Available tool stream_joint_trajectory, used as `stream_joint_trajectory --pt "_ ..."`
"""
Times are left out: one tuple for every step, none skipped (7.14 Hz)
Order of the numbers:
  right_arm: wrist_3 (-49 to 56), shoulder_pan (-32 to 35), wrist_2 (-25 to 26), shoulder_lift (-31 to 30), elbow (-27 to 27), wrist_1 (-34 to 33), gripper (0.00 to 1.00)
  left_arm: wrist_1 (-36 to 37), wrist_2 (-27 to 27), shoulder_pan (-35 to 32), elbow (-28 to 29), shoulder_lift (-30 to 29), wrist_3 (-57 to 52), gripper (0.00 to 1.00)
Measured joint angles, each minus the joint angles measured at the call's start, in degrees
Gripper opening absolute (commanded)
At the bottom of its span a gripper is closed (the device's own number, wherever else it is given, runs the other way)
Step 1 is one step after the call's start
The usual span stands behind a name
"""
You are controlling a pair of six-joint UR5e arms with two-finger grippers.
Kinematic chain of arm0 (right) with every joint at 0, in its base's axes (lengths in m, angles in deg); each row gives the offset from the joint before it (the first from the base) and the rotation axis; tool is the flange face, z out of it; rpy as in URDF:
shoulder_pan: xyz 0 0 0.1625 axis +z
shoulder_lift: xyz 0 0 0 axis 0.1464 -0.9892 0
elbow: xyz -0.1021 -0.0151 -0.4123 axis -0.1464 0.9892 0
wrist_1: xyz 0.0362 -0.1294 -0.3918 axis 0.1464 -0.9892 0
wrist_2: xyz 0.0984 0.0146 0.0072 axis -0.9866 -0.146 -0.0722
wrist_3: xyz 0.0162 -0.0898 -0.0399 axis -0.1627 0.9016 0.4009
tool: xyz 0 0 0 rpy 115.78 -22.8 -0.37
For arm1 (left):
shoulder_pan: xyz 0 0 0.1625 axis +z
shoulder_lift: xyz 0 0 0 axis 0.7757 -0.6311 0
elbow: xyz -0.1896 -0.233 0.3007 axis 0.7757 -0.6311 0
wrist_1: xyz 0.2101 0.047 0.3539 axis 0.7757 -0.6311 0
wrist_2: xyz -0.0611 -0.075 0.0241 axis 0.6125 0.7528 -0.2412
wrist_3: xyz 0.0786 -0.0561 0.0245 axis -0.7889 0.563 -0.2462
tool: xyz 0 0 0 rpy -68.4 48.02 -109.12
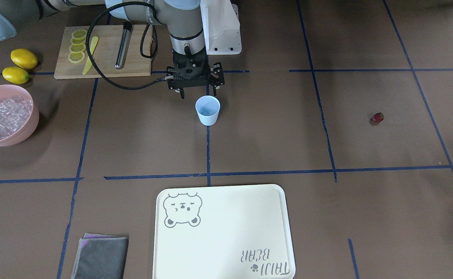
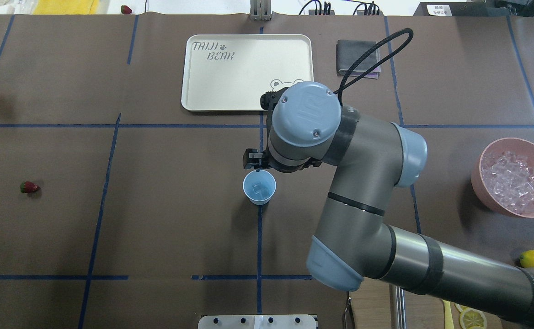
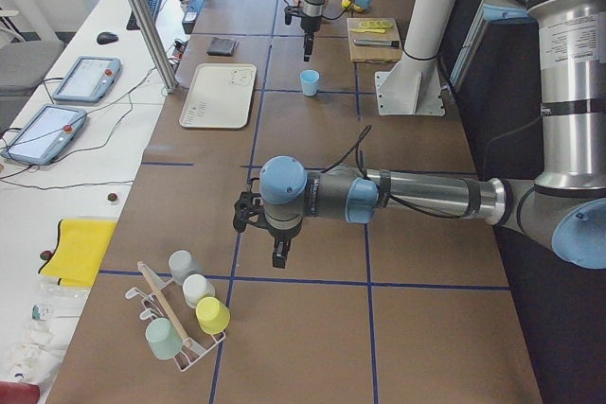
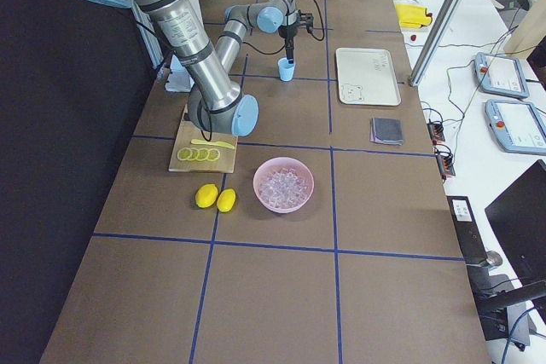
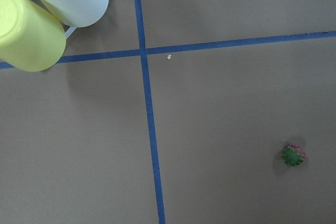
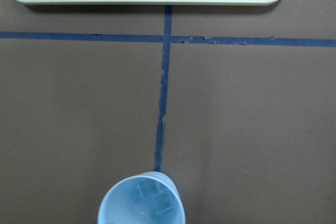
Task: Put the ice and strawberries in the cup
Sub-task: 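Open the right gripper to release the ice into the cup, then move the right gripper back to the pink bowl of ice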
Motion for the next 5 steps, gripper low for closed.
stream_joint_trajectory --pt "4.9 1.7 -0.6 -4.0 -3.6 0.1 0.99 0.0 0.0 0.0 0.1 0.0 0.0 1.0" --pt "10.9 4.2 -2.5 -9.5 -7.9 0.3 0.99 0.0 0.0 -0.1 0.3 0.0 0.0 1.0" --pt "17.2 7.5 -5.3 -15.1 -11.2 0.4 0.99 -0.1 0.0 -0.1 0.4 0.0 -0.1 1.0" --pt "24.5 11.4 -8.0 -20.5 -13.3 0.7 0.99 -0.1 0.0 0.0 0.6 0.0 -0.1 1.0" --pt "31.8 15.6 -10.6 -25.1 -14.3 1.0 0.99 -0.2 0.0 0.0 0.7 0.0 -0.2 1.0"
